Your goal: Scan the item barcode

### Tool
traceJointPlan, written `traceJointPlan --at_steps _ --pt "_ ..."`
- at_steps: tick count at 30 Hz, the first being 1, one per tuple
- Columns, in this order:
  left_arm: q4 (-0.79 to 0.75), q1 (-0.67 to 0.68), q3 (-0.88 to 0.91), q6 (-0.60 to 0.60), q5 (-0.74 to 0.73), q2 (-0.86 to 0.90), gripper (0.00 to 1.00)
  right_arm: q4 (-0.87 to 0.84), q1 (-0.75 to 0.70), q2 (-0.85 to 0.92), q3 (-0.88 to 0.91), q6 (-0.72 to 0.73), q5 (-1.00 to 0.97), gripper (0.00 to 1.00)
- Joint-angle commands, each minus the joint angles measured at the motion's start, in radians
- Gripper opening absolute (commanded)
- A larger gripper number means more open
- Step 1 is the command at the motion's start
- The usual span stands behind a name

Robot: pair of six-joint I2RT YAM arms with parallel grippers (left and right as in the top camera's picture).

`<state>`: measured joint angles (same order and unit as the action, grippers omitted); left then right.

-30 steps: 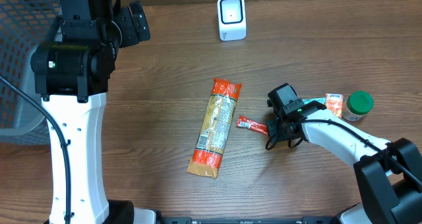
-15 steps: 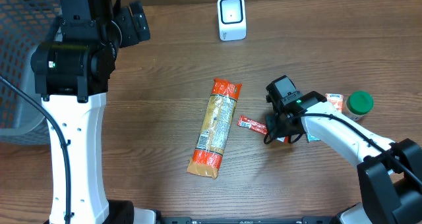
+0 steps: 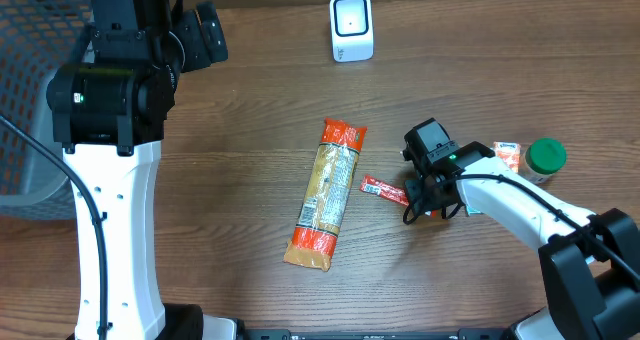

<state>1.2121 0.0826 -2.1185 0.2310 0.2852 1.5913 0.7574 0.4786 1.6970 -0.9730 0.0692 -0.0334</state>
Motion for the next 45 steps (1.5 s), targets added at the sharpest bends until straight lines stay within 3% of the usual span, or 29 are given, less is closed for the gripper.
traceJointPlan --at_steps 1,20,25,27,38,45 --pt "0.000 -0.004 -0.010 -0.018 0.010 -0.003 1.00 -0.011 -0.003 0.019 0.011 -0.052 -0.010 0.54" --pt "0.000 -0.004 -0.010 -0.018 0.010 -0.003 1.00 -0.078 -0.003 0.019 0.085 -0.071 0.020 0.52" --pt "0.000 -0.004 -0.010 -0.018 0.010 -0.003 1.00 -0.072 -0.003 0.019 0.085 -0.071 0.021 0.14" --pt "0.000 -0.004 -0.010 -0.018 0.010 -0.003 1.00 -0.072 -0.003 0.019 0.084 -0.071 0.024 0.04" --pt "0.000 -0.004 -0.010 -0.018 0.010 -0.003 1.00 0.018 -0.003 -0.040 -0.066 -0.069 0.036 0.04" --pt "0.000 -0.004 -0.010 -0.018 0.010 -0.003 1.00 0.003 -0.003 -0.051 -0.095 -0.065 0.182 0.04"
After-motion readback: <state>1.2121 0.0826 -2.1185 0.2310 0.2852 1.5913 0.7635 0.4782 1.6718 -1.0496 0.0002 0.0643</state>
